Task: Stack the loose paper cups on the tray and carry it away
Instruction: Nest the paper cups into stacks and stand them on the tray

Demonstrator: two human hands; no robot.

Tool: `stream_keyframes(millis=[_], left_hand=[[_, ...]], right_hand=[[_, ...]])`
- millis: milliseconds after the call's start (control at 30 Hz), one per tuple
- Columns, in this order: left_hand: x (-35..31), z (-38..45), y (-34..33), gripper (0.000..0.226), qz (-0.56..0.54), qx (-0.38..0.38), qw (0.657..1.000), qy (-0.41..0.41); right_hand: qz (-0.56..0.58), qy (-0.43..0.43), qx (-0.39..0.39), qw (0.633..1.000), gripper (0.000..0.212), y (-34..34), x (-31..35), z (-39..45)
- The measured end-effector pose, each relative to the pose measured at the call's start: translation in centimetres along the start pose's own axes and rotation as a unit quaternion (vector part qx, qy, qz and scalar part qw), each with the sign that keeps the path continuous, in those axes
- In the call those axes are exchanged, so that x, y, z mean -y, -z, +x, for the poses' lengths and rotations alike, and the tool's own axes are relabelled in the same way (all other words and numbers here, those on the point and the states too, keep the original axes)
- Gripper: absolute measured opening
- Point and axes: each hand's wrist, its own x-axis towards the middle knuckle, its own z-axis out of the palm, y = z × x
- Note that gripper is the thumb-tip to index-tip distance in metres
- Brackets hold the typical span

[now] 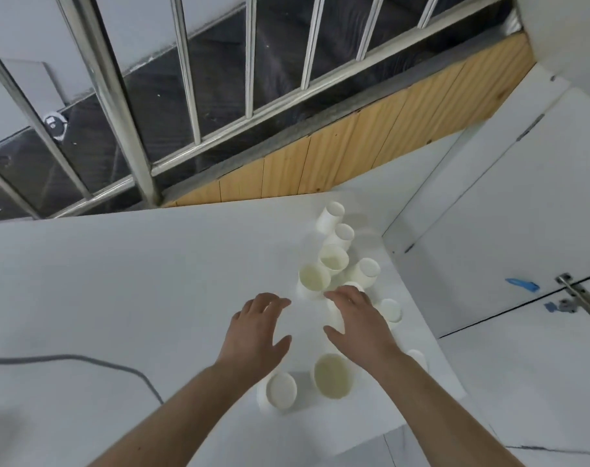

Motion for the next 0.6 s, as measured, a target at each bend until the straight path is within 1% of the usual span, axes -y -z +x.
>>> stream_keyframes(millis=[67,200,367,467,600], left_hand=[[-0.3,0.9,-0.7,0.058,-0.003,-0.01,1.0,0.028],[-1.0,3.1,-2.2,0.058,-0.002,-0.016,0.998,0.063],[-2.2,7.6,-4.1,0.063,0.004,-0.009,0.997,0.078],[-2.9,10.3,-5.4,0.066,0.008,-0.004,0.996,0.084],[-3.3,12.7,-6.7,0.069,0.009,0.006,0.995,0.099]], right_hand=[[-0.006,0.017,0.019,1.0,0.06,0.2,-1.3,2.1],[-0.011,0.044,0.031,0.999,0.06,0.6,-3.8,5.7],[-0.038,0.069,0.033,0.996,0.062,1.5,-6.2,9.8],[-0.07,0.082,0.053,0.993,0.066,2.0,-7.1,12.3],[-0.073,0.091,0.08,0.99,0.073,1.8,-7.6,14.7]])
